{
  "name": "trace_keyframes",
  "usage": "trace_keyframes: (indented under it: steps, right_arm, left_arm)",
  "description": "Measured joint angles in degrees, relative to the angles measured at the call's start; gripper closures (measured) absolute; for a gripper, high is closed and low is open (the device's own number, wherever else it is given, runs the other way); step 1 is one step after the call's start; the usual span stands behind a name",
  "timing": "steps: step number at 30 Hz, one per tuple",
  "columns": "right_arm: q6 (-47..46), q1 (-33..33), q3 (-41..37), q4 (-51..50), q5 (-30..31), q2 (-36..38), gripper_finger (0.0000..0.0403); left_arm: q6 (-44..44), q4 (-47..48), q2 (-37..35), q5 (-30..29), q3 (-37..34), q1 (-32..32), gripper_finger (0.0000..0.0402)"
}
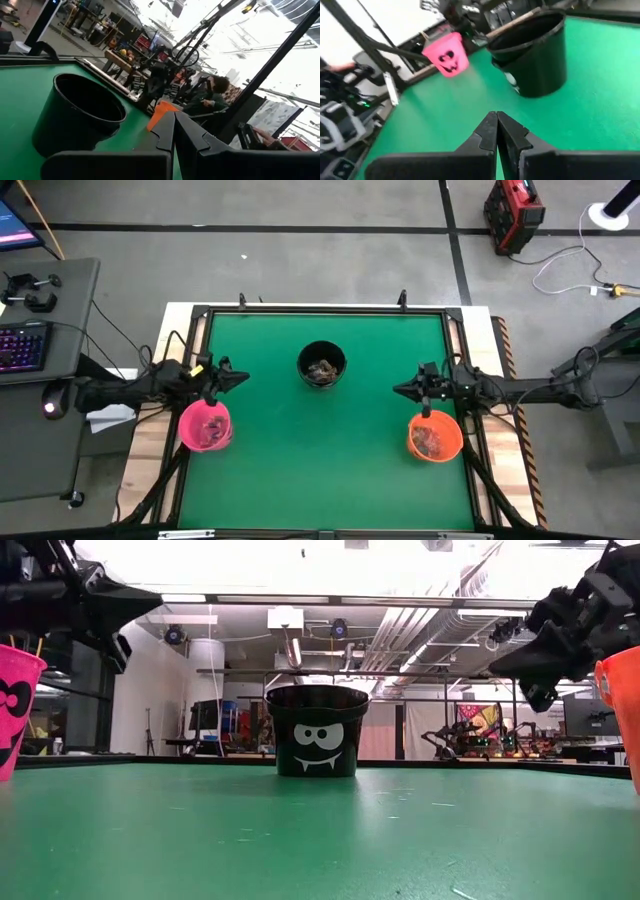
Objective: Sort candy by brand, put in halloween buckets
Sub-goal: Return to Home Position
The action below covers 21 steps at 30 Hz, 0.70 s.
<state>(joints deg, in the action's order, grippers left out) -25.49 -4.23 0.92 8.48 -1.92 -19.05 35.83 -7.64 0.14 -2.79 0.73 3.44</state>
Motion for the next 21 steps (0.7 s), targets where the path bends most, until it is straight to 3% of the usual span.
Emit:
trace_keyframes:
  steps: [5,9,13,21]
  right_arm:
    - [0.0,0.3,0.1,-8.3,0.0,10.5,0.0403]
    - [0.0,0.0,0.1,-8.2,0.4,19.1,0.0403]
    - [0.0,-0.1,0.0,-3.5,0.1,19.0,0.0403]
    - [0.0,0.1,0.1,-4.9,-0.1,18.1,0.0403]
  left_arm:
    - [0.0,0.5,0.0,0.0,0.0,0.0,0.0401]
    - [0.0,0.5,0.1,0.0,0.0,0.0,0.0401]
    - [0.0,0.7,0.0,0.2,0.0,0.0,0.0401]
    - [0.0,1.1,0.0,0.3,0.0,-0.8,0.0401]
